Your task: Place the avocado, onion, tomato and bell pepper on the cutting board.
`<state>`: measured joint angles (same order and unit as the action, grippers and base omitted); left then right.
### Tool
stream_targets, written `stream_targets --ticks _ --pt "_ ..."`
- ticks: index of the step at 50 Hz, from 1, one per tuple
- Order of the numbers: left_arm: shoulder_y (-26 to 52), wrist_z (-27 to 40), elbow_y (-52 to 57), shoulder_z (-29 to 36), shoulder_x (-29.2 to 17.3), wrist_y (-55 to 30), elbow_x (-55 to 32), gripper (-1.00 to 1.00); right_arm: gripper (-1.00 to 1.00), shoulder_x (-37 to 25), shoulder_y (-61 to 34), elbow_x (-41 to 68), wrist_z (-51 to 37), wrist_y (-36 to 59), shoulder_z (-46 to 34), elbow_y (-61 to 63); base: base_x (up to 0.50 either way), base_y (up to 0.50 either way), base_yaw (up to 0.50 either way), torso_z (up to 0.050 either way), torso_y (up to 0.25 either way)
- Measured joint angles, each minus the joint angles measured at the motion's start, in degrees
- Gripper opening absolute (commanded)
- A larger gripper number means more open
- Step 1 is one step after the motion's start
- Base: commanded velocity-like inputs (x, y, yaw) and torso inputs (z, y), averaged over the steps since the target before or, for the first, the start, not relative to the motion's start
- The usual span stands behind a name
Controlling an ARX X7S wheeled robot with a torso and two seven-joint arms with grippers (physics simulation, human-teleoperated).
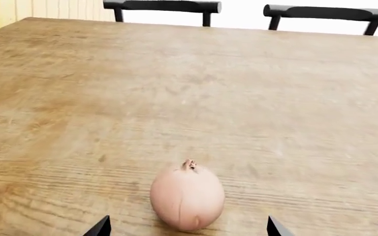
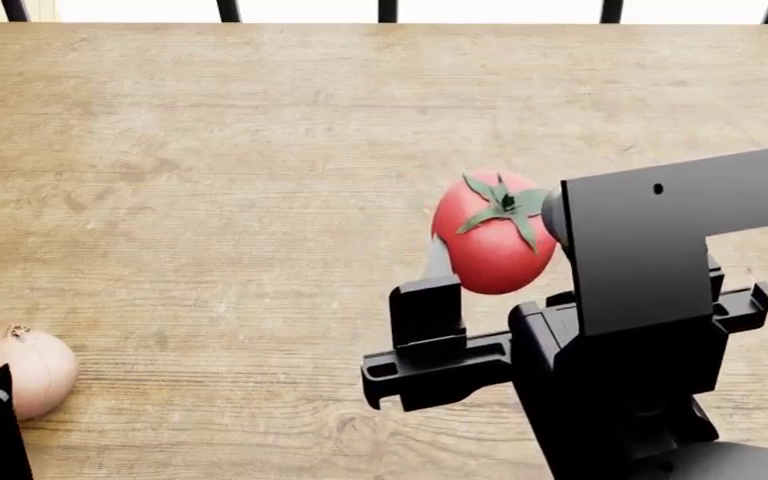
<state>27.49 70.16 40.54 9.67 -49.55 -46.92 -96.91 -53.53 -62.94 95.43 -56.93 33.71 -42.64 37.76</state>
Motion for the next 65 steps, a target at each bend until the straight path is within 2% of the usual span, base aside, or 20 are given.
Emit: stream_targets --ticks 14,29,48,65 --pt "4.94 -6.93 -9.49 5.44 4.19 -2.59 7.85 1.00 -1.00 0.07 -0.29 0.66 -0.54 -0.22 0.24 0.38 0.00 0.00 0.00 0.000 0.000" --pt "6.32 -12.00 -16.69 8.72 6.77 -2.69 13.71 1.00 -1.00 -0.43 -0.92 2.63 -2.23 -0.36 0.71 1.94 0.00 0.00 0.00 0.000 0.000" --pt "8.35 -17.32 -24.53 11.63 8.83 -2.02 19.42 1.00 -1.00 -1.22 -1.06 4.79 -3.91 -0.91 1.26 3.37 0.00 0.00 0.00 0.000 0.000" --pt "8.37 -19.53 -27.07 12.77 9.67 -1.39 21.12 1.00 -1.00 -1.49 -0.87 5.71 -4.94 -1.27 1.42 4.21 0.00 0.00 0.00 0.000 0.000"
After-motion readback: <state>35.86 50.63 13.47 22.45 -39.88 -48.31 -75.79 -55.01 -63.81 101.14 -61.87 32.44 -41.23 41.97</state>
